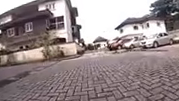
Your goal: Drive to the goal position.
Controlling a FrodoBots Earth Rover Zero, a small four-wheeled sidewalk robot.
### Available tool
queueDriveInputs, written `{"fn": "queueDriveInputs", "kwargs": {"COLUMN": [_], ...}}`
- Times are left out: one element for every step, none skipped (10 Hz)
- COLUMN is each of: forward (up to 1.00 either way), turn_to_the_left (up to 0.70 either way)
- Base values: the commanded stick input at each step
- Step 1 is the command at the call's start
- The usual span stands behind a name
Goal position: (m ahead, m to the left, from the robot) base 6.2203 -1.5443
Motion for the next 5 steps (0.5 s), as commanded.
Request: {"fn": "queueDriveInputs", "kwargs": {"forward": [0.69,0.69,0.69,0.69,0.69], "turn_to_the_left": [0.03,0.03,0.03,0.03,0.03]}}
